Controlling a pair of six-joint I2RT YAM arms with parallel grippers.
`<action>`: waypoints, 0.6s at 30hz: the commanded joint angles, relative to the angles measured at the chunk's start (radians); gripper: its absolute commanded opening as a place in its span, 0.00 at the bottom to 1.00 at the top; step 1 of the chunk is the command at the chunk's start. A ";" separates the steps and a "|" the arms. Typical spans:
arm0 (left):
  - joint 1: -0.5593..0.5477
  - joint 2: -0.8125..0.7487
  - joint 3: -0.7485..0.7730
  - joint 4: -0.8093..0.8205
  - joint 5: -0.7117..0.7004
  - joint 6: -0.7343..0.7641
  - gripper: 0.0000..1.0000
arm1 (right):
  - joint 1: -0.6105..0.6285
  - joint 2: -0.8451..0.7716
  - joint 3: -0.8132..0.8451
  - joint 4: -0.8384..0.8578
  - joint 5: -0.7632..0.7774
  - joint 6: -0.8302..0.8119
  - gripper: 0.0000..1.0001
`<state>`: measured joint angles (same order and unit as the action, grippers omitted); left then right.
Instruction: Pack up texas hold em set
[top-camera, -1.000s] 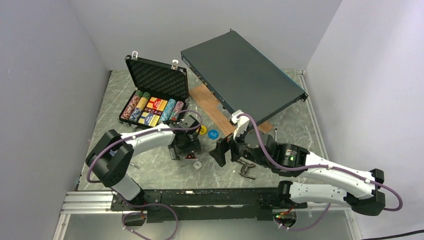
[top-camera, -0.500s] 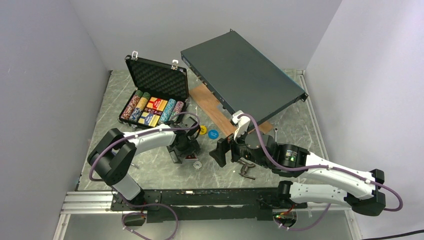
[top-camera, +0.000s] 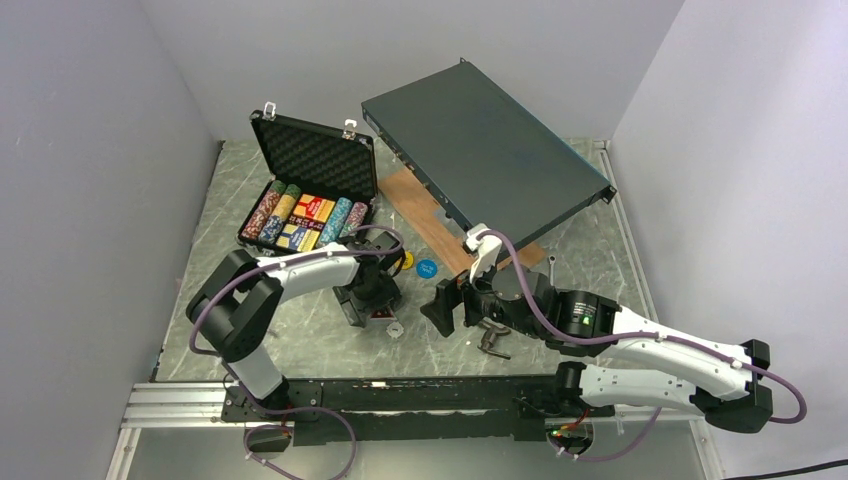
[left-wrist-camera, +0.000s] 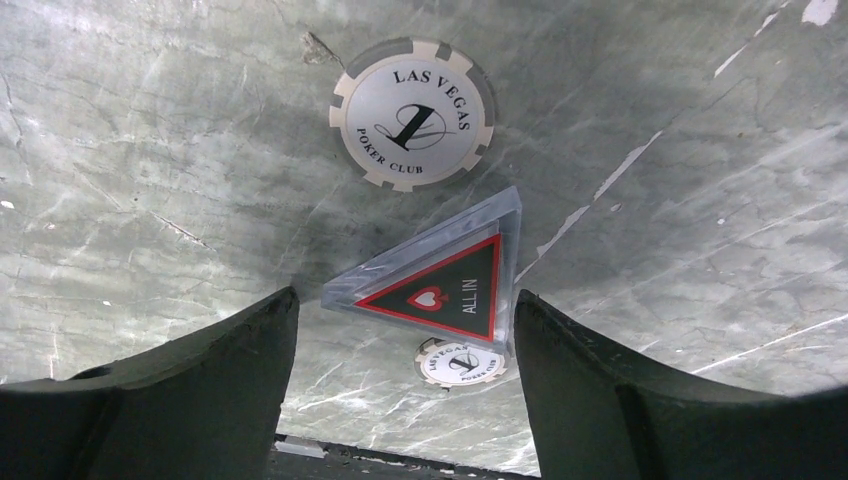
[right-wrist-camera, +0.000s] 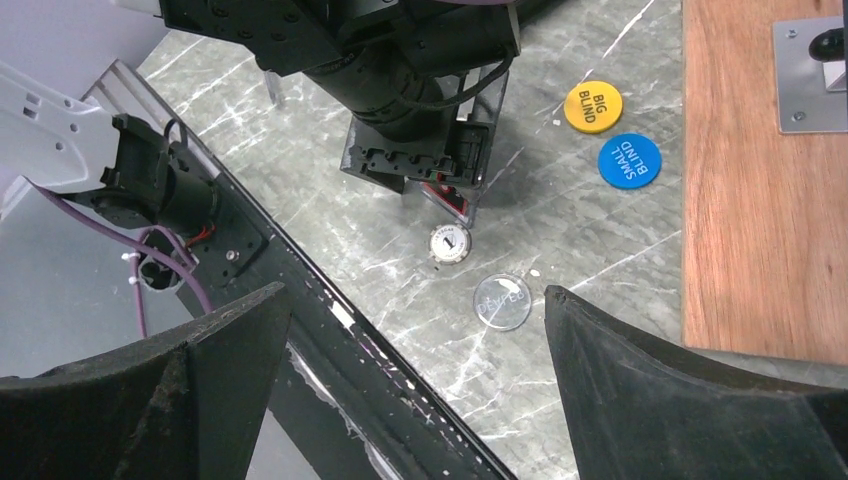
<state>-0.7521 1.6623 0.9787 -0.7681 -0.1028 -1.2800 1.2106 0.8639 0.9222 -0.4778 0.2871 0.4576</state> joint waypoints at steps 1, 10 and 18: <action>-0.006 0.039 0.026 -0.013 -0.031 -0.040 0.81 | 0.000 -0.019 -0.014 0.014 0.021 0.014 0.99; -0.016 0.068 0.038 -0.018 -0.037 -0.046 0.77 | 0.000 -0.034 -0.028 0.015 0.023 0.019 0.99; -0.018 0.075 0.053 -0.026 -0.060 -0.022 0.63 | 0.000 -0.036 -0.030 0.012 0.026 0.021 0.99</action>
<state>-0.7628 1.7111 1.0275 -0.8185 -0.1181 -1.2793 1.2125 0.8501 0.8963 -0.4767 0.2821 0.4572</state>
